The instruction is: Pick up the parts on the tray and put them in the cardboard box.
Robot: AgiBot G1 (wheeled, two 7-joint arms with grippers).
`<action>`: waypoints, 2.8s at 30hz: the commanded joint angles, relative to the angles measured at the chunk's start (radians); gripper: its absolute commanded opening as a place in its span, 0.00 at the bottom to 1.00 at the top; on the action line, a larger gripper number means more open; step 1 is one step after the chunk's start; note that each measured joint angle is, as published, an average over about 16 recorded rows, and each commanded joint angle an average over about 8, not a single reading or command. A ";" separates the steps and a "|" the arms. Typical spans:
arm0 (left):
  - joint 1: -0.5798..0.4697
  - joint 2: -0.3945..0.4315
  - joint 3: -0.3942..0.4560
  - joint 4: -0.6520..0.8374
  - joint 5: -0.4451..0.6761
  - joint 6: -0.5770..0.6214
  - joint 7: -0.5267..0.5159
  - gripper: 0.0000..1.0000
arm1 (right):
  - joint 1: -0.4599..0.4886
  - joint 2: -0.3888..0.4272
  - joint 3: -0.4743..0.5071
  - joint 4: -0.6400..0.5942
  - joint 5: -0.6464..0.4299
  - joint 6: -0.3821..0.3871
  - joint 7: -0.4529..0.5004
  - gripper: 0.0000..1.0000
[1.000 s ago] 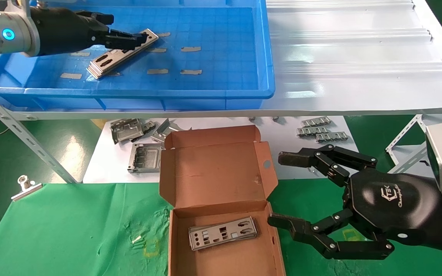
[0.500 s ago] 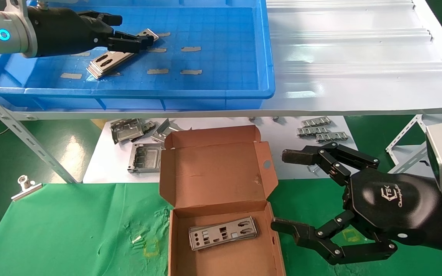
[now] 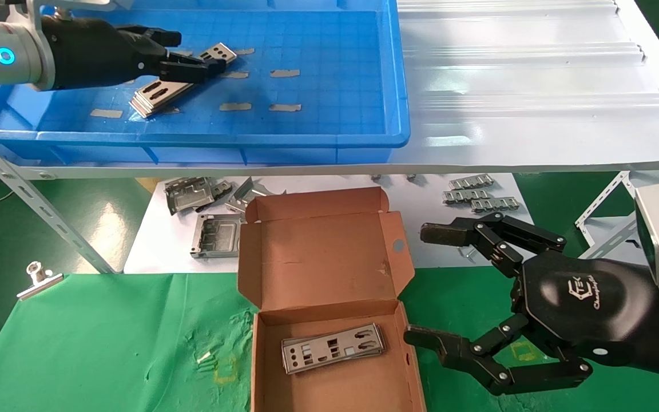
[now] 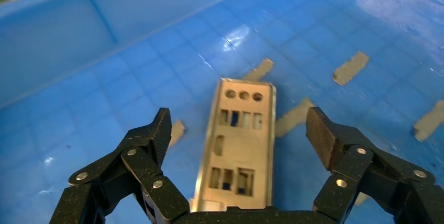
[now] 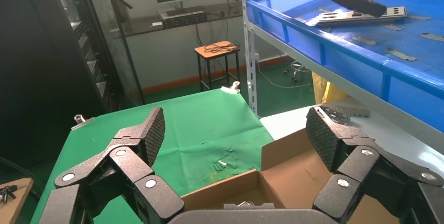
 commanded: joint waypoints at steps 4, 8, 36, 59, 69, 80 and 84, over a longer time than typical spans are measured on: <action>-0.001 0.001 0.006 0.004 0.008 0.012 -0.011 0.00 | 0.000 0.000 0.000 0.000 0.000 0.000 0.000 1.00; -0.003 0.000 0.009 0.003 0.012 0.017 -0.015 0.00 | 0.000 0.000 0.000 0.000 0.000 0.000 0.000 1.00; -0.023 -0.020 -0.004 -0.023 -0.006 0.030 0.011 0.00 | 0.000 0.000 0.000 0.000 0.000 0.000 0.000 1.00; -0.043 -0.086 -0.053 -0.109 -0.101 0.575 0.119 0.00 | 0.000 0.000 0.000 0.000 0.000 0.000 0.000 1.00; 0.172 -0.194 0.040 -0.518 -0.307 0.617 0.026 0.00 | 0.000 0.000 0.000 0.000 0.000 0.000 0.000 1.00; 0.490 -0.312 0.165 -0.893 -0.418 0.458 -0.042 0.00 | 0.000 0.000 0.000 0.000 0.000 0.000 0.000 1.00; 0.594 -0.275 0.179 -0.905 -0.384 0.349 0.018 0.00 | 0.000 0.000 0.000 0.000 0.000 0.000 0.000 1.00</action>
